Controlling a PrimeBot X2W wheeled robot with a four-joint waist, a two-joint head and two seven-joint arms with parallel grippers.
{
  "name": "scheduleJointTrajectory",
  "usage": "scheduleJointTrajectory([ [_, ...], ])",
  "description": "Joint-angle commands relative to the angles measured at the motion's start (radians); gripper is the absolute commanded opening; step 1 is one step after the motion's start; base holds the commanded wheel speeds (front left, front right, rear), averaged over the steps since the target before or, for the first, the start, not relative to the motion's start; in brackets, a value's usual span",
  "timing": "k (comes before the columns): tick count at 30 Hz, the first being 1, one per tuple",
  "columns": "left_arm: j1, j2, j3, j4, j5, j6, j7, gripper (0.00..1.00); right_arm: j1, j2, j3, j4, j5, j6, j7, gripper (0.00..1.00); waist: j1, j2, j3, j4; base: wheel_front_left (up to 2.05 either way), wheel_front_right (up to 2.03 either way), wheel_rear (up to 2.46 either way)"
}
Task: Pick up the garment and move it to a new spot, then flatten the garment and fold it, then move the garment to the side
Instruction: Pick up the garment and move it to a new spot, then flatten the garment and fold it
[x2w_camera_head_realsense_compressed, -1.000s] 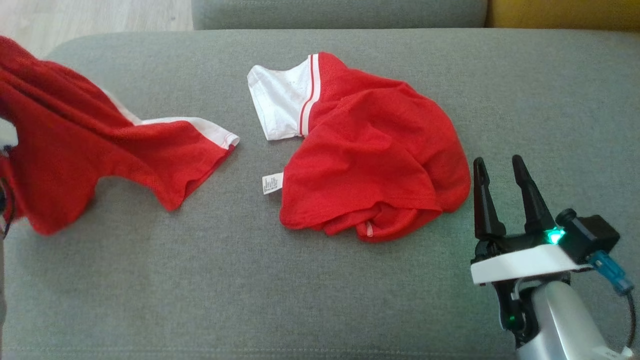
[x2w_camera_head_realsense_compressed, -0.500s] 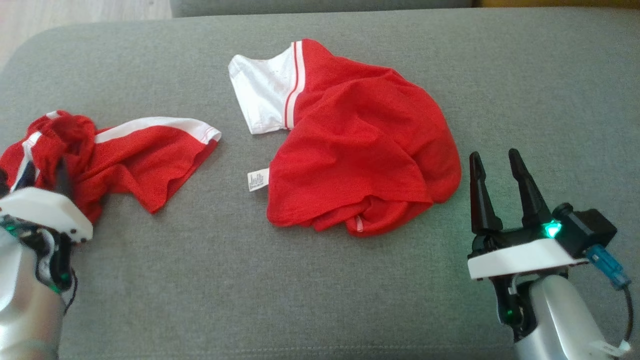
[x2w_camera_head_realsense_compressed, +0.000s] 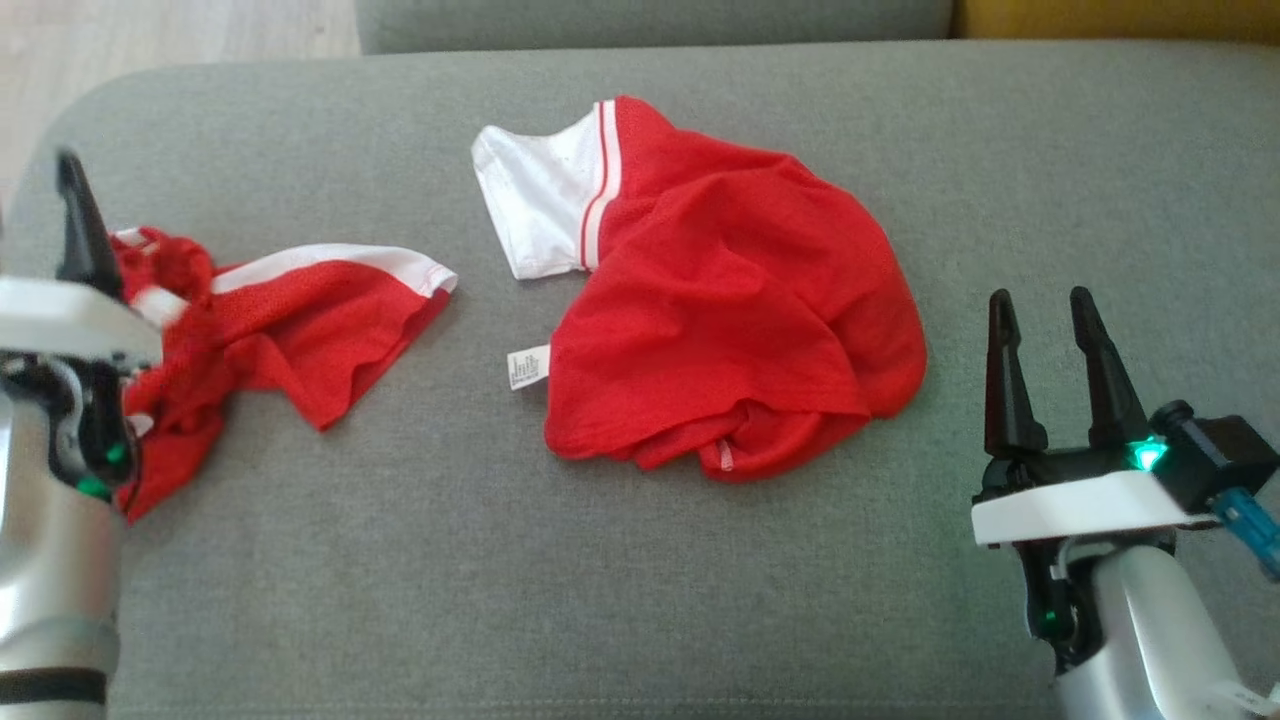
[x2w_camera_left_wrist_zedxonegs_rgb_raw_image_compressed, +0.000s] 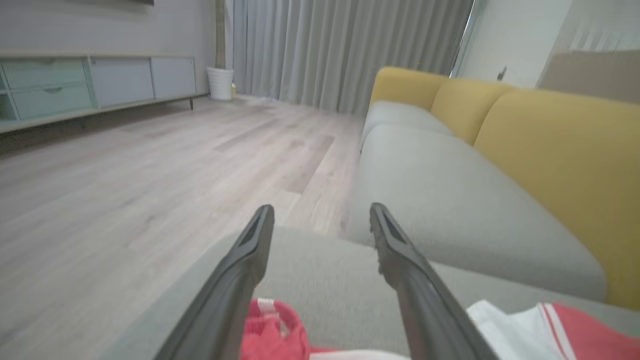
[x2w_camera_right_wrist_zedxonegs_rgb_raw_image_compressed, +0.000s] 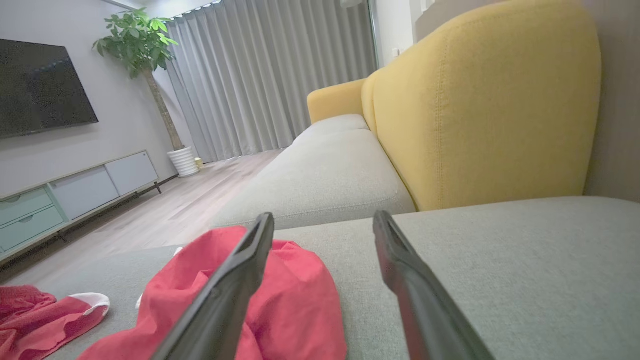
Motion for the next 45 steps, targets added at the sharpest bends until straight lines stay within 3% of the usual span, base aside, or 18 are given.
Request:
scheduleJointTrajectory([
  [1,-0.009,0.036,0.045,-0.062,0.011,0.008,-0.012,1.00,-0.014,-0.004,0.024,-0.042,-0.009,0.004,-0.006,1.00,0.0000,0.0000,-0.015,0.011,0.00,0.00,0.00],
  [6,0.088,-0.024,0.077,-0.249,0.028,0.016,-0.012,1.00,0.023,-0.004,0.049,-0.055,-0.024,0.004,0.006,1.00,0.0000,0.0000,-0.055,0.035,0.00,0.00,0.00],
  [12,0.245,-0.097,0.013,-0.360,0.060,0.018,-0.012,1.00,0.060,-0.004,0.067,-0.089,-0.027,0.004,0.023,1.00,0.0000,0.0000,-0.082,0.051,0.00,0.00,0.00],
  [21,0.429,-0.209,-0.004,-0.455,0.114,0.043,-0.012,1.00,0.078,-0.004,0.070,-0.109,-0.026,0.004,0.040,1.00,0.0000,0.0000,-0.101,0.047,0.00,0.00,0.00],
  [27,0.437,-0.223,0.028,-0.457,0.118,0.013,-0.012,1.00,0.078,-0.004,0.086,-0.118,-0.035,0.004,0.044,1.00,0.0000,0.0000,-0.102,0.056,0.00,0.00,0.00],
  [37,0.416,-0.247,0.033,-0.428,0.134,-0.021,-0.012,1.00,0.009,-0.004,0.276,-0.098,-0.060,0.004,0.091,1.00,0.0000,0.0000,-0.062,0.095,0.00,0.00,0.00],
  [45,0.364,-0.280,0.021,-0.393,0.105,-0.053,-0.012,1.00,-0.126,-0.004,0.481,0.084,-0.101,0.004,0.194,1.00,0.0000,0.0000,-0.007,0.142,0.00,0.00,0.00],
])
